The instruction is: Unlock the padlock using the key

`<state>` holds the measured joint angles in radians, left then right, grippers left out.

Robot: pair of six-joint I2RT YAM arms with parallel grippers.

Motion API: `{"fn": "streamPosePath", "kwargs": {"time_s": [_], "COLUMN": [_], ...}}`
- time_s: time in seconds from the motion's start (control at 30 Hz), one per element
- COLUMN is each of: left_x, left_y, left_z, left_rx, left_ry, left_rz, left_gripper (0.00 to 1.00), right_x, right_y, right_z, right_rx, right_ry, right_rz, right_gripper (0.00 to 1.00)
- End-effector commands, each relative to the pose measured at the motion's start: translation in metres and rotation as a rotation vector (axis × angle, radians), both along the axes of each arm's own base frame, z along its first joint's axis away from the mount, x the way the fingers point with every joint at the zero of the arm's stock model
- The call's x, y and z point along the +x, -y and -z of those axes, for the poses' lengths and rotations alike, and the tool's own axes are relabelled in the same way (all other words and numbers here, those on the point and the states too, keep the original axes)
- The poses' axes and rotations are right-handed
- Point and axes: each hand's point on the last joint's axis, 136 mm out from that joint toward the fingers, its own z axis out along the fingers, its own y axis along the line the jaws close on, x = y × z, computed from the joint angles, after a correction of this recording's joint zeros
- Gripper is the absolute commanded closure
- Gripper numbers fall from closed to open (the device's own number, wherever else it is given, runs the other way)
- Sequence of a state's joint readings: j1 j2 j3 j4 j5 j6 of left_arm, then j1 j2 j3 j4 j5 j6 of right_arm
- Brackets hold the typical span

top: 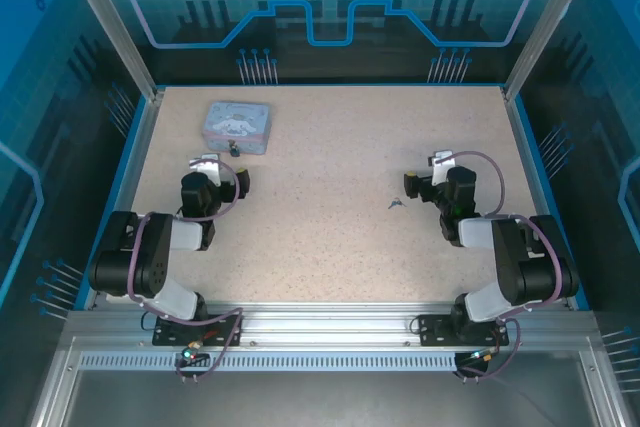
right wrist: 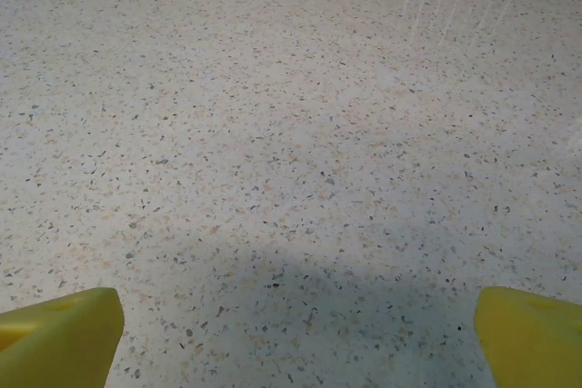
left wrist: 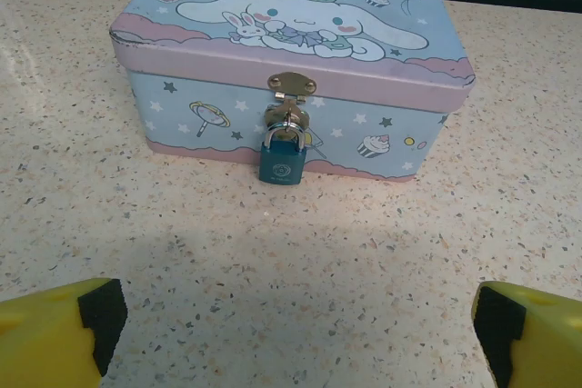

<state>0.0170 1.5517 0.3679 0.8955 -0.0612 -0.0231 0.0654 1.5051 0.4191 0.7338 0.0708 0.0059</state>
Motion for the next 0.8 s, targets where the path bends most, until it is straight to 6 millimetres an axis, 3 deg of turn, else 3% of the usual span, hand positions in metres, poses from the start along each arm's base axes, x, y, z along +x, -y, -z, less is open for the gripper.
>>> {"fn": "streamPosePath", "kwargs": {"time_s": [0.0, 0.57, 0.77], "left_x": [0.006, 0.005, 0.0], "left_y": [0.005, 0.006, -0.001], "left_z": [-0.01, -0.01, -0.03], "left_rx": [0.0, -0.005, 0.007], "left_ry": [0.031, 0.031, 0.054], "left_rz": [0.03, 0.041, -0.01], "left_gripper": [0.01, 0.01, 0.01], "right_x": [0.006, 0.006, 0.007], "right_y": [0.001, 0.001, 0.0], "right_z": [-0.01, -0.01, -0.011], "right_rx": [-0.01, 0.001, 0.001], "right_ry": [0.034, 0.033, 0.027], "right_rz": [-0.001, -0.007, -0.017], "right_gripper": [0.0, 0.0, 0.0]}}
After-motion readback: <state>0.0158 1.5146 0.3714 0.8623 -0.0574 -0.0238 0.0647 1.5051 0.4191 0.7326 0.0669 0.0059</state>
